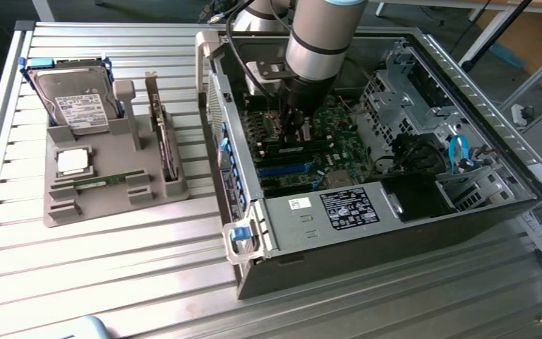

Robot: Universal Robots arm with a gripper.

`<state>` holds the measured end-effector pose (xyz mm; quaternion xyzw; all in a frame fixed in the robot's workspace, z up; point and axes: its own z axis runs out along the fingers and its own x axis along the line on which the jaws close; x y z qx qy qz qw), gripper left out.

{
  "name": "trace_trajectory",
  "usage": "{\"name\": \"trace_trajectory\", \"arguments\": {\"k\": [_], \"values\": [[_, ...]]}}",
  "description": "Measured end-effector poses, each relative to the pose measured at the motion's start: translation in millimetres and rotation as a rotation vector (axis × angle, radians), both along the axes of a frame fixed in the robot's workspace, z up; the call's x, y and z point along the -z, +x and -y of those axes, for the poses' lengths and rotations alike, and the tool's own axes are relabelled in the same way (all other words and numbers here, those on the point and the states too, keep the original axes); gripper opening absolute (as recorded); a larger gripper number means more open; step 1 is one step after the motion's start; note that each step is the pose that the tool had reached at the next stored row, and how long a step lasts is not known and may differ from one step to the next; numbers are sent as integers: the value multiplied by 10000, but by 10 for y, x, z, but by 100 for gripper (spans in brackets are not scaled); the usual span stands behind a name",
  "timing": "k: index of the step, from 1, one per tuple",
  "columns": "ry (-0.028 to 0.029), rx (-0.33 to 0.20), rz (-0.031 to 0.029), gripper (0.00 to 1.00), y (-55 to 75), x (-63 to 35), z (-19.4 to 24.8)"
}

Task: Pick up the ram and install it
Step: 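Press down the ram until it locks into place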

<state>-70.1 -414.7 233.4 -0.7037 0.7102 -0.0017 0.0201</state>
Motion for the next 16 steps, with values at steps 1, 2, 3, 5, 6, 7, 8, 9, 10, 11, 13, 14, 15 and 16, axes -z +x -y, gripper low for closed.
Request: {"name": "trace_trajectory", "arguments": {"k": [1,2,3,5,6,7,8,9,10,11,13,14,15,16], "values": [[-1,0,0,10,0,0,0],[-1,0,-1,10,0,1,0],[0,0,-1,10,0,4,0],[-1,0,-1,10,0,6,0],[-2,0,-1,10,0,8,0],[-2,0,-1,10,0,8,0],[-2,0,-1,10,0,8,0],[-1,0,-1,10,0,8,0],[0,0,0,10,0,9,0],[-1,0,-1,10,0,11,0],[-2,0,-1,10,0,15,0],[-3,0,-2,10,0,17,0],[-3,0,-2,10,0,19,0],[-3,0,-2,10,0,21,0]]}}
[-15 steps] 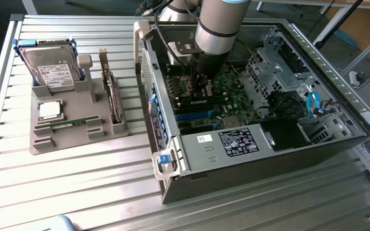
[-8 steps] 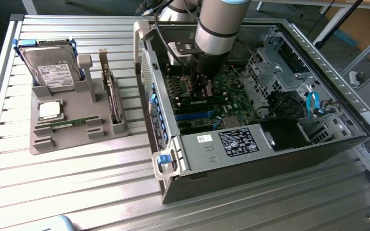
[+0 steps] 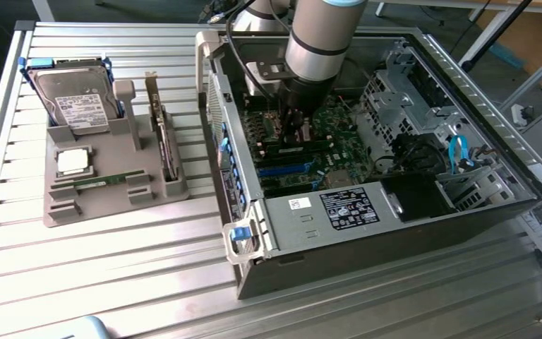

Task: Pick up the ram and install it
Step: 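Press down the ram until it locks into place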

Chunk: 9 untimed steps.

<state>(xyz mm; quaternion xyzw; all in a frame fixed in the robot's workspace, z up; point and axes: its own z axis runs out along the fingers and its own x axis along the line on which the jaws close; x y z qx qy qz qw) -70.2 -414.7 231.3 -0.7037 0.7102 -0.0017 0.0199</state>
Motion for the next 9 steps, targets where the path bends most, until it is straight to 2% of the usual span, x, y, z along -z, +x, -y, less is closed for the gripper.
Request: {"name": "trace_trajectory", "arguments": {"k": [9], "values": [[2,0,1,10,0,14,0]]}}
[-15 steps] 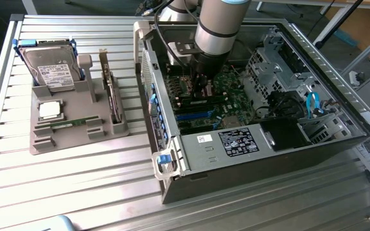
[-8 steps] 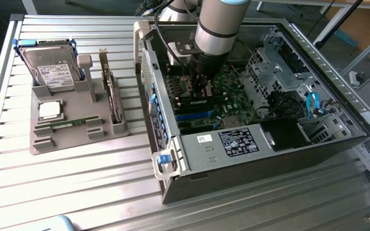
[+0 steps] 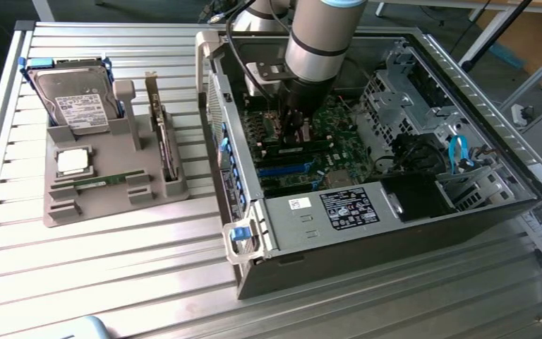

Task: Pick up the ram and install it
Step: 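Press down the ram until it locks into place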

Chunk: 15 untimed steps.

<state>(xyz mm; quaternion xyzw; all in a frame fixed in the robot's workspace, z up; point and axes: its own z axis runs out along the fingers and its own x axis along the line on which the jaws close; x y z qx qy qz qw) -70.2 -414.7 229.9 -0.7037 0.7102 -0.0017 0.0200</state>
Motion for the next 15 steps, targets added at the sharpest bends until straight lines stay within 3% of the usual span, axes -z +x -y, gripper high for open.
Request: {"name": "trace_trajectory", "arguments": {"k": [10,15], "values": [[3,0,2,10,0,1,-1],[2,0,1,10,0,-51,0]]}}
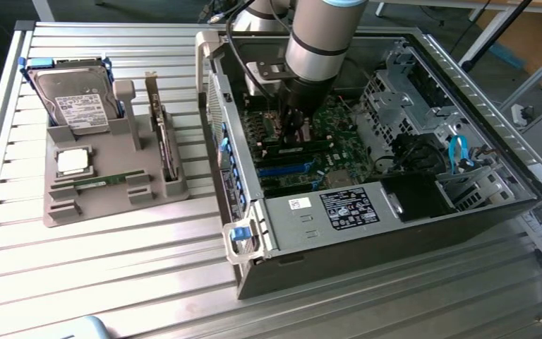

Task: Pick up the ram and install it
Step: 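Press down the ram until it locks into place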

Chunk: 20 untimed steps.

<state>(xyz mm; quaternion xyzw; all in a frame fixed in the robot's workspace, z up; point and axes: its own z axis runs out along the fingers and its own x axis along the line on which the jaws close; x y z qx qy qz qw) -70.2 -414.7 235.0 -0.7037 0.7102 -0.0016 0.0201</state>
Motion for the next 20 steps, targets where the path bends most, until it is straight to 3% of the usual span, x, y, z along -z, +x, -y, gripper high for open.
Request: {"name": "trace_trajectory", "arguments": {"k": [20], "values": [[-16,0,0,10,2,-352,0]]}}
